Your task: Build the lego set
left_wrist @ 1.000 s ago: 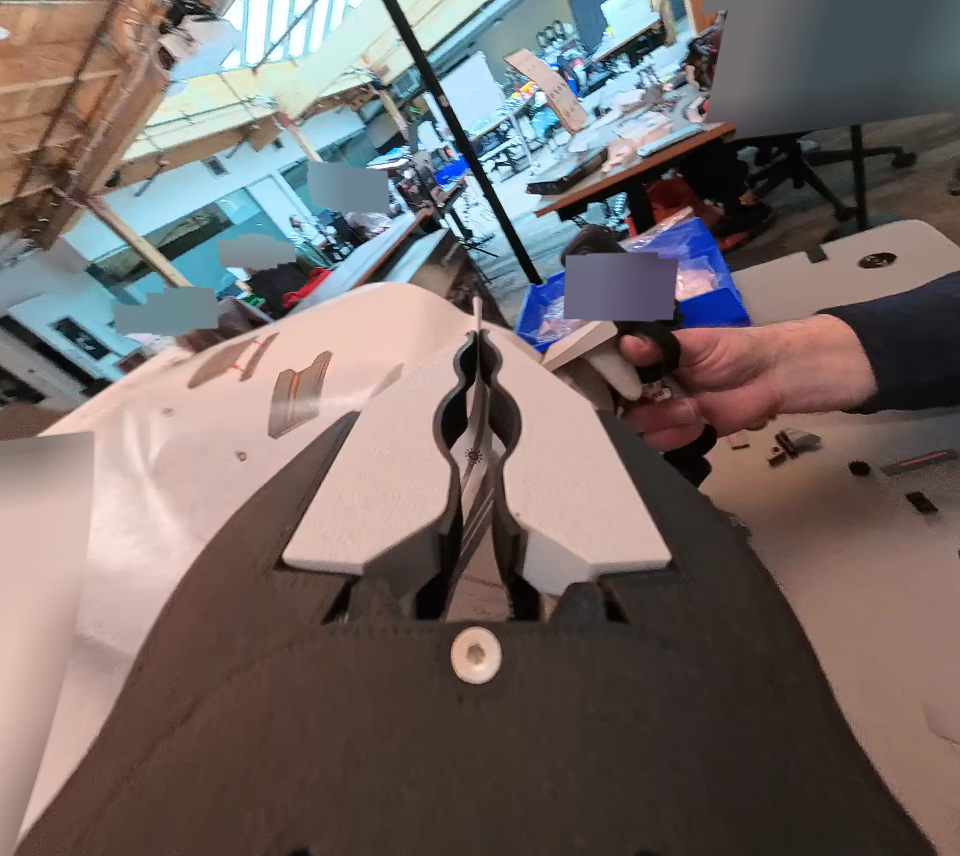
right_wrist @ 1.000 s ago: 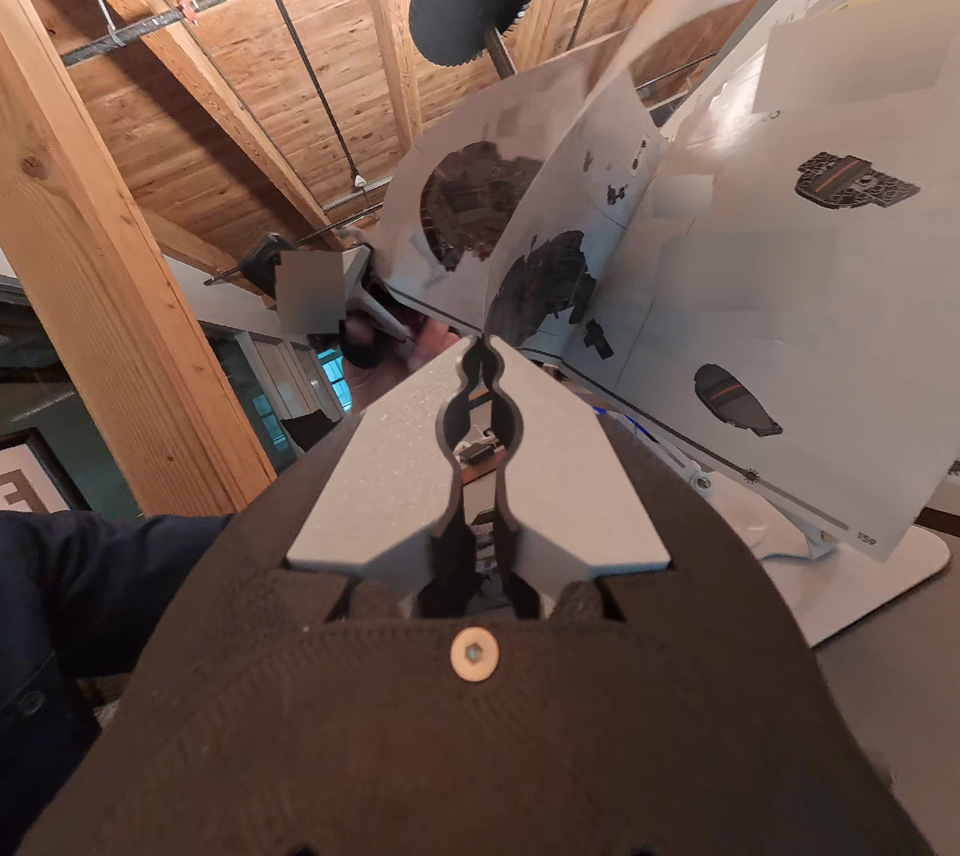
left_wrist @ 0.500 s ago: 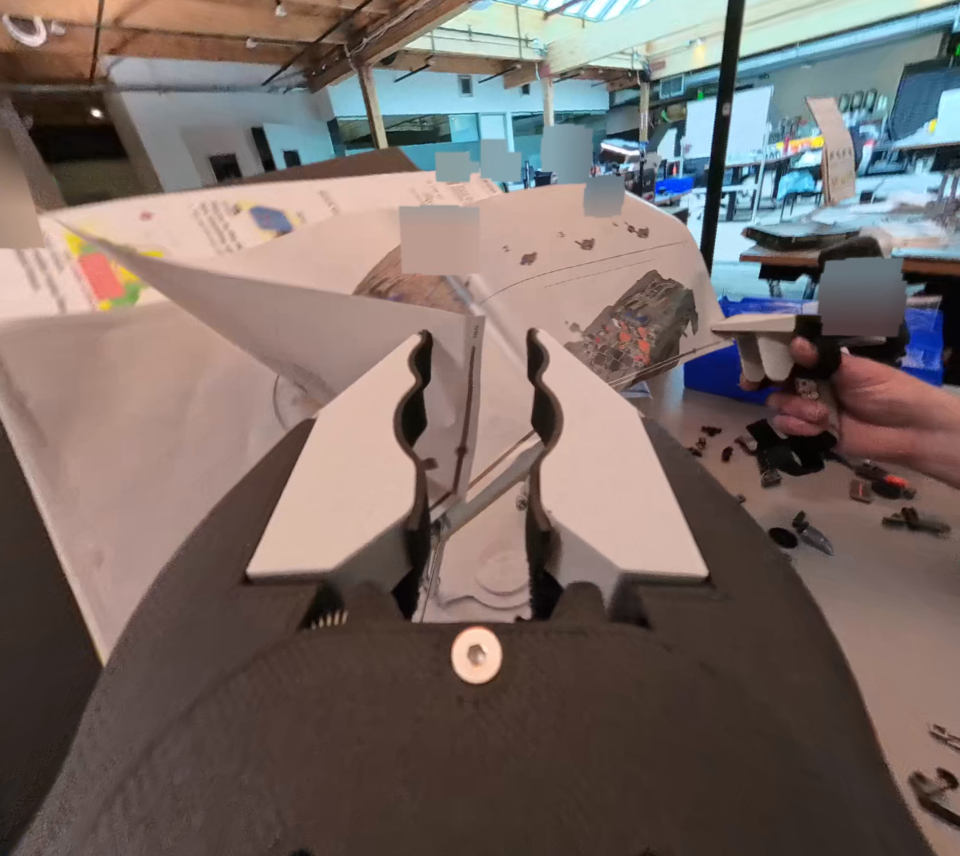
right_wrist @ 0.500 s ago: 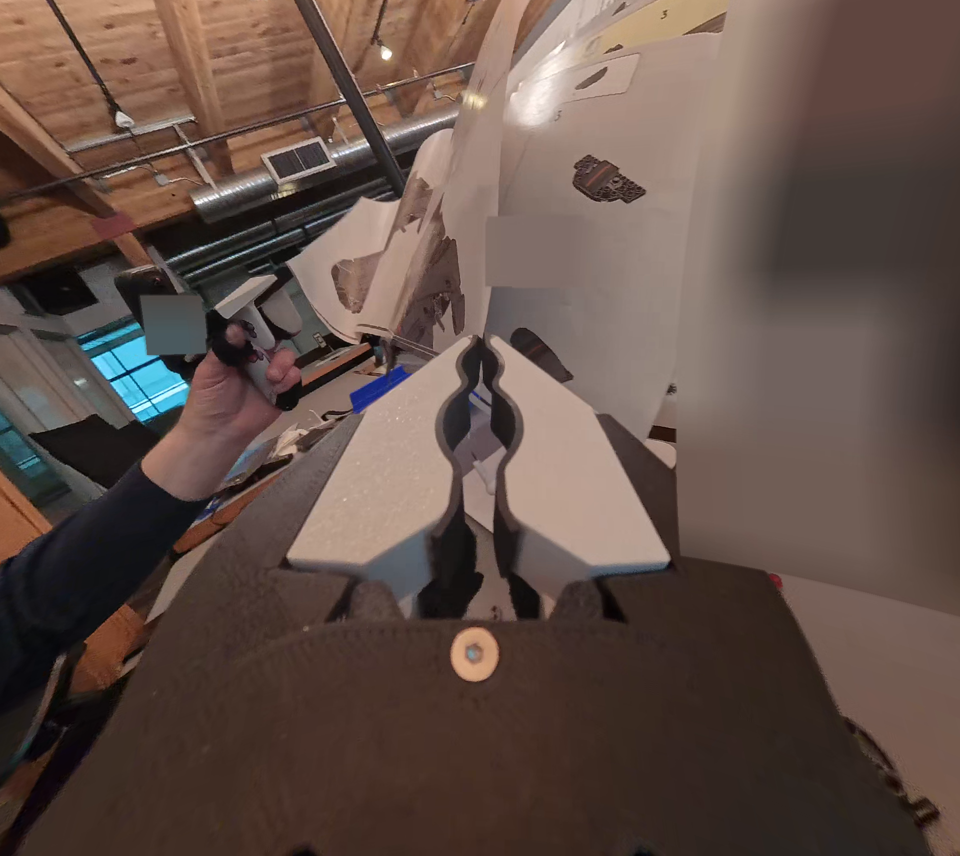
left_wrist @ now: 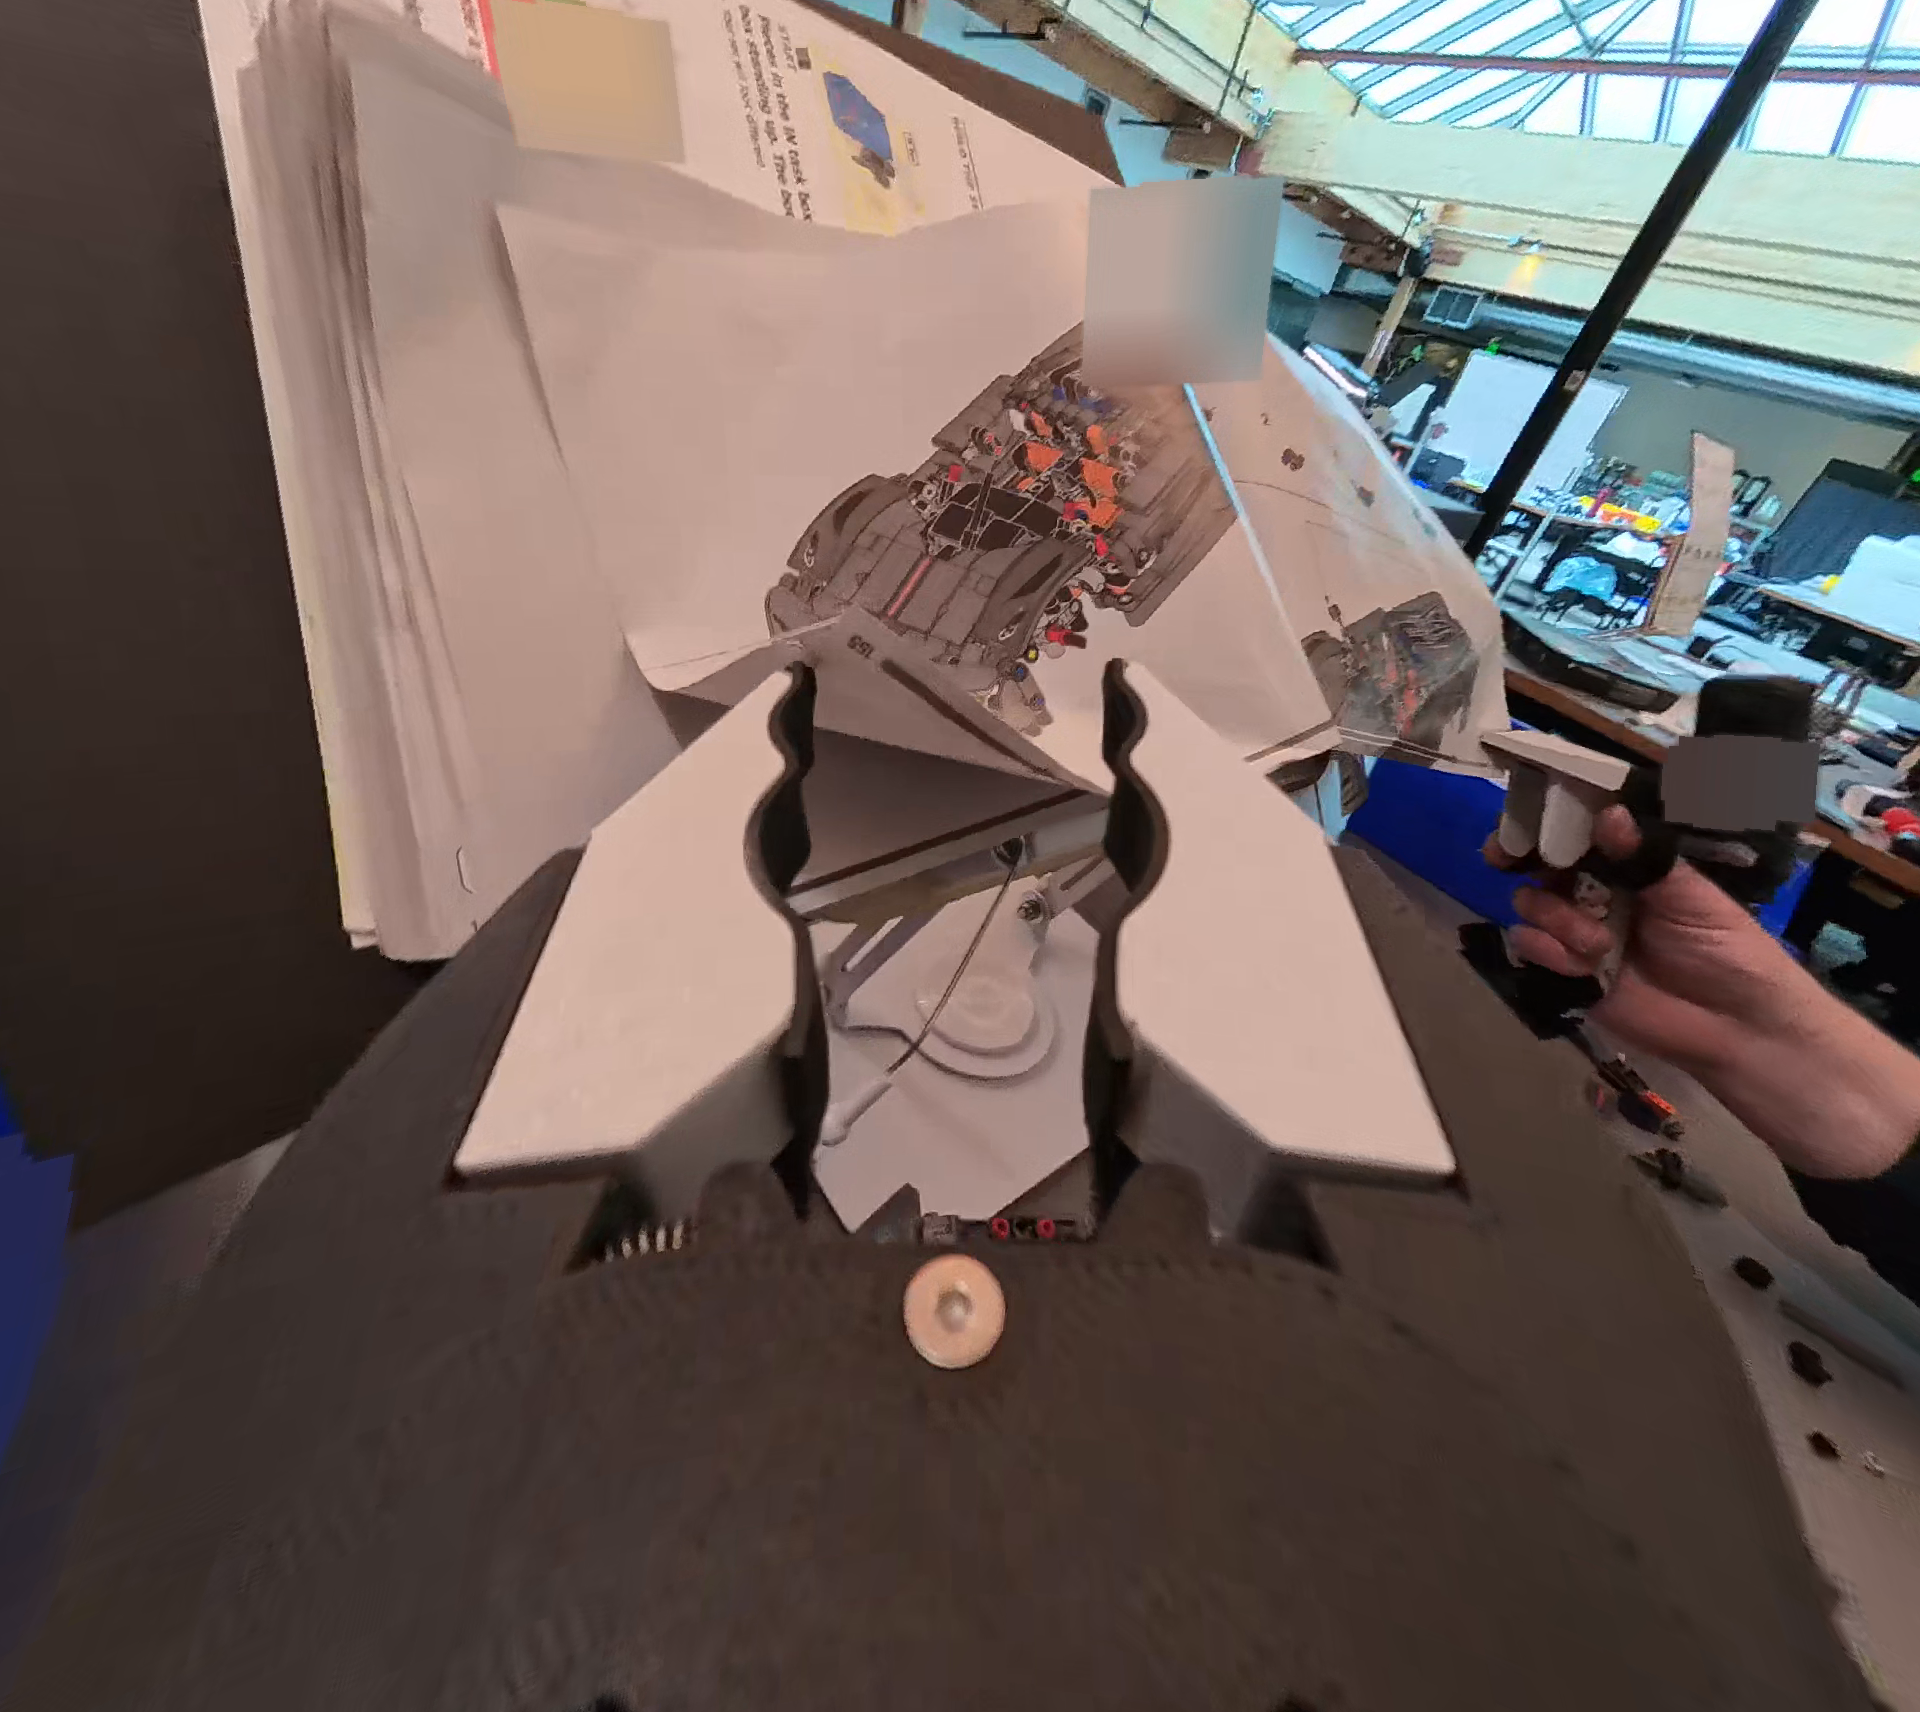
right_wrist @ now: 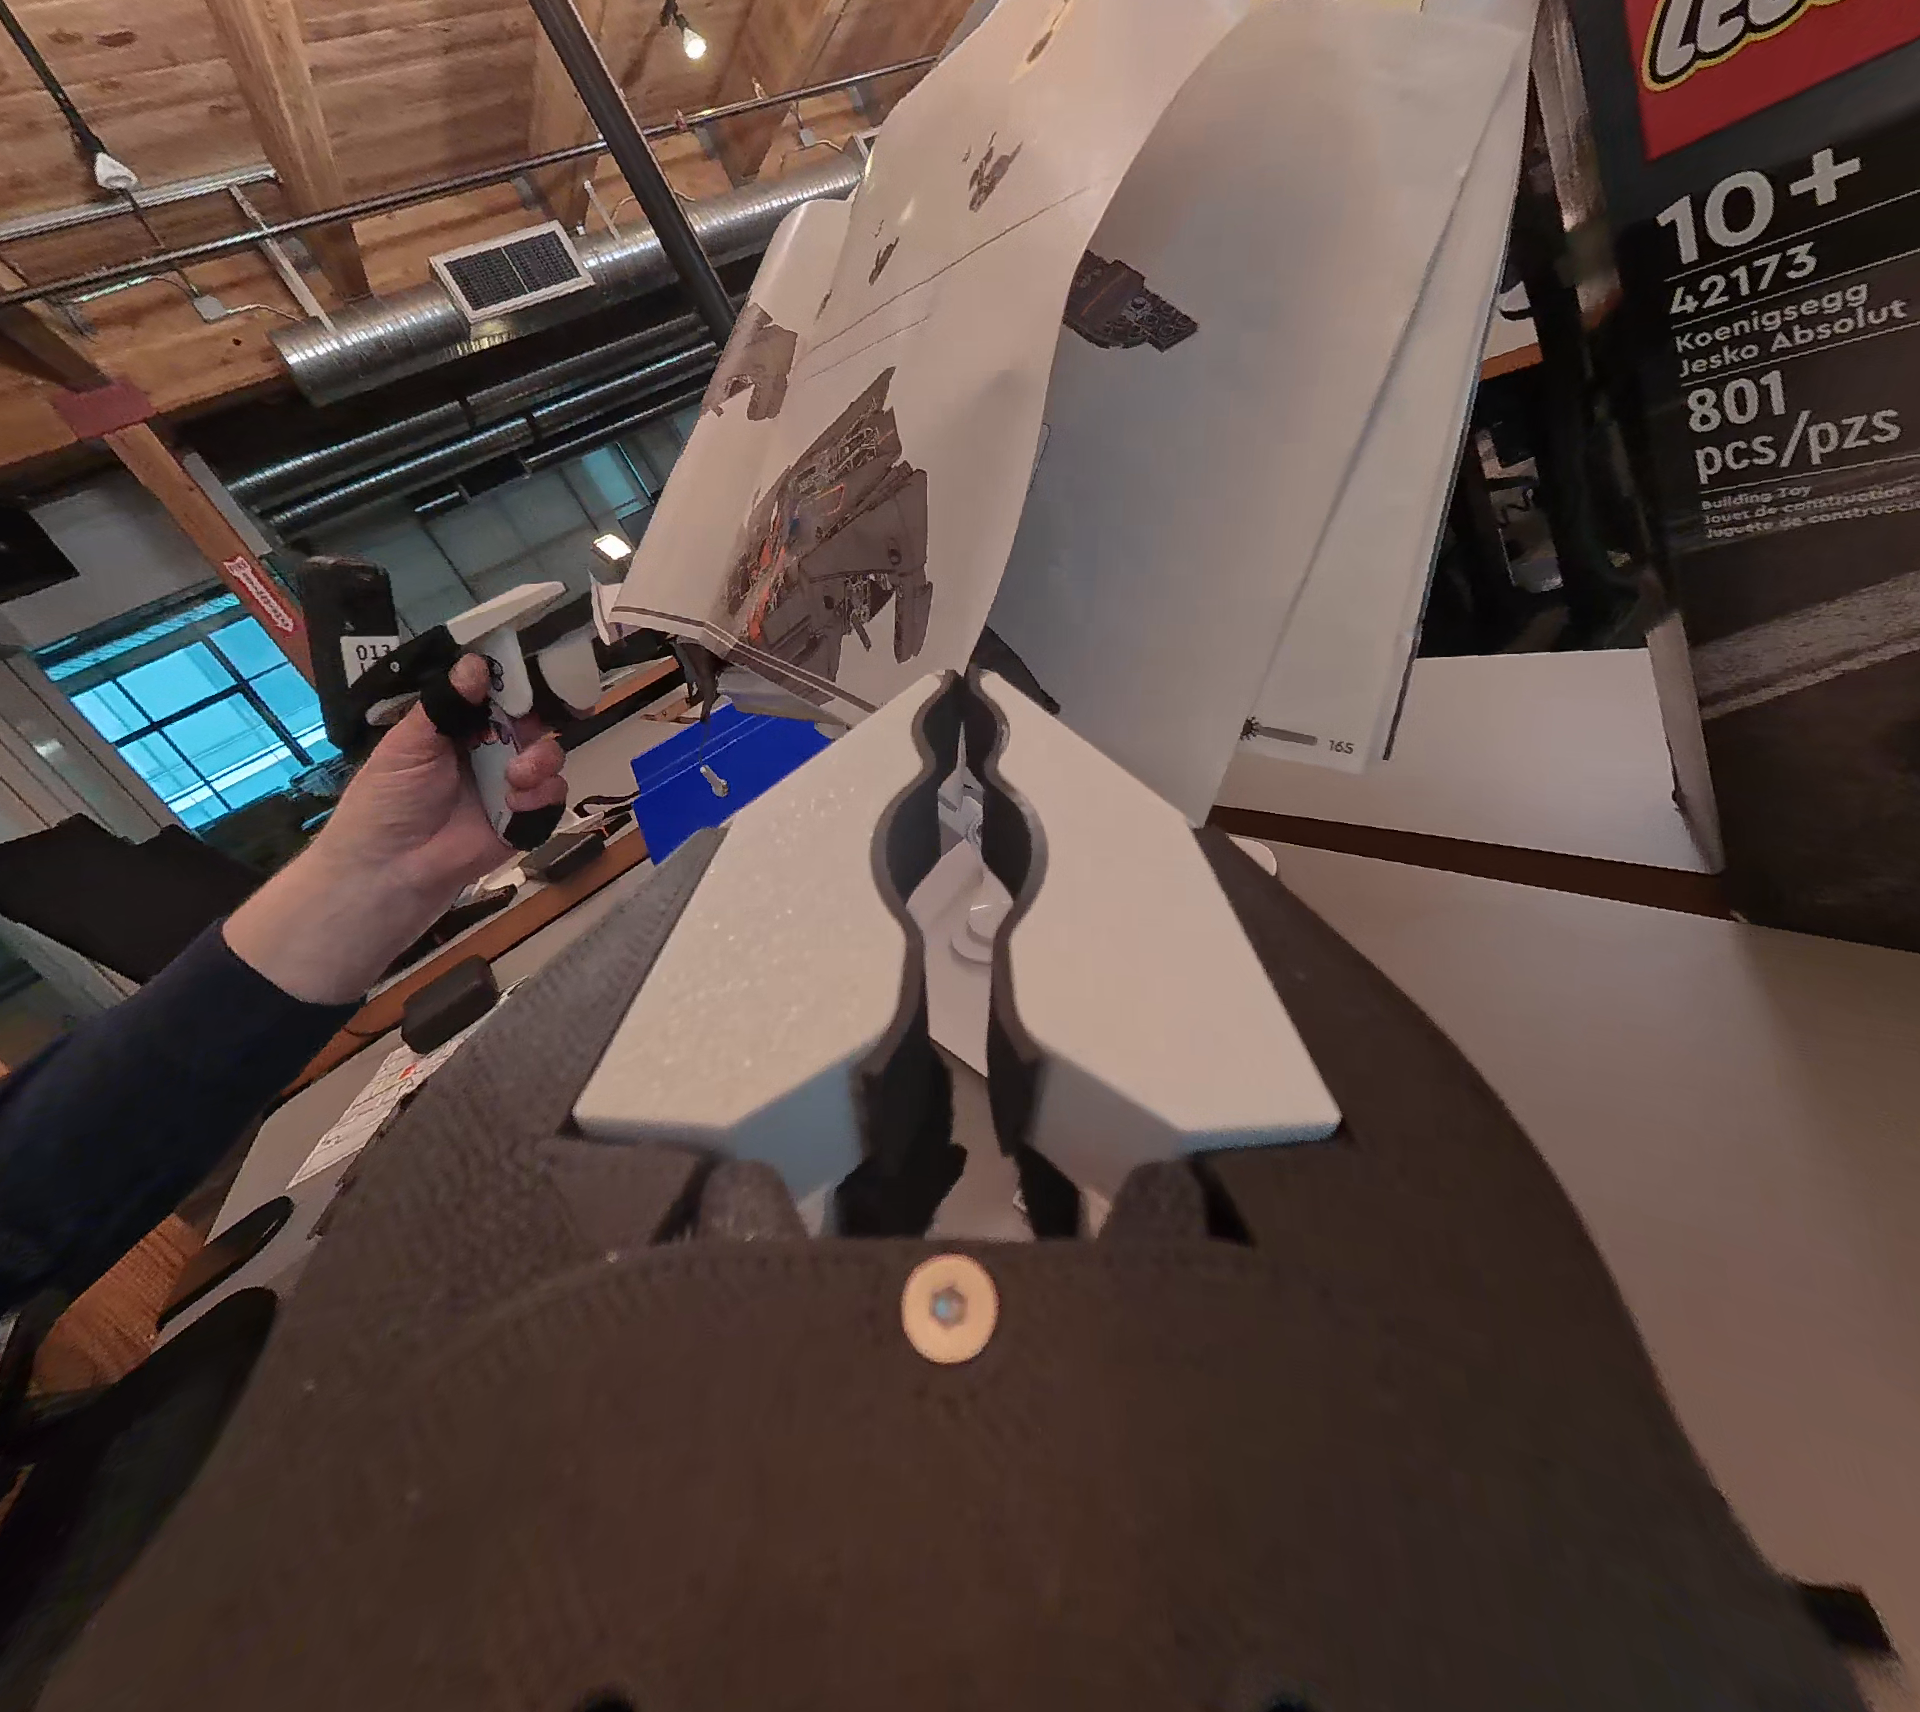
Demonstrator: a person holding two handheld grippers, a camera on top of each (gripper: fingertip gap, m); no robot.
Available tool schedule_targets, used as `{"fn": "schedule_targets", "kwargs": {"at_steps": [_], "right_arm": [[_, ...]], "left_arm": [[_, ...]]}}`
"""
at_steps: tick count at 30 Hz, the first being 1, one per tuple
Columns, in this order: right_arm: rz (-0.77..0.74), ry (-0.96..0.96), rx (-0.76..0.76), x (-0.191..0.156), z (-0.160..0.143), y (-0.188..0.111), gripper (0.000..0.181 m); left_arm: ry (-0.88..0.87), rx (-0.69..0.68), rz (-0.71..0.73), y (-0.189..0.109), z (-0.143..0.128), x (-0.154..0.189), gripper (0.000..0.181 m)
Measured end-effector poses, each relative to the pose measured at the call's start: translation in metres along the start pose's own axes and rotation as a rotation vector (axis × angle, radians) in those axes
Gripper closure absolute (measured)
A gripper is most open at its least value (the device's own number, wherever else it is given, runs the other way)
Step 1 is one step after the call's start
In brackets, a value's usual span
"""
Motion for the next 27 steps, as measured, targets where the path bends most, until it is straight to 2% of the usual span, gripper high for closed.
{"fn": "schedule_targets", "kwargs": {"at_steps": [5, 8, 12, 16, 24, 27], "right_arm": [[-0.013, 0.001, -0.005, 0.003, -0.002, 0.0, 0.181], [-0.024, -0.001, -0.007, 0.005, -0.003, 0.0, 0.181], [-0.039, -0.01, -0.005, 0.008, -0.002, -0.001, 0.181], [-0.055, -0.028, 0.002, 0.011, 0.001, -0.003, 0.181], [-0.108, -0.053, -0.011, 0.022, 0.003, -0.005, 0.181], [-0.116, -0.06, -0.02, 0.025, 0.003, -0.006, 0.181]], "left_arm": [[-0.126, -0.004, -0.01, -0.001, -0.01, -0.015, 0.133], [-0.172, -0.02, -0.049, -0.002, -0.015, -0.019, 0.147], [-0.155, -0.051, -0.078, -0.002, -0.017, -0.019, 0.18], [-0.085, -0.055, -0.064, -0.002, -0.014, -0.019, 0.181], [0.022, -0.049, 0.058, -0.002, -0.009, -0.036, 0.181], [0.039, -0.116, 0.08, 0.0, -0.016, -0.043, 0.181]]}}
Point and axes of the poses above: each gripper's, where its closed fingertips meet, y out along the fingers, z out of its top, x = y × z across the jaws, the point moved 5 cm from there along -y, back along the fingers, and after that the axes turned 2 degrees about z, right-handed, at the moved point
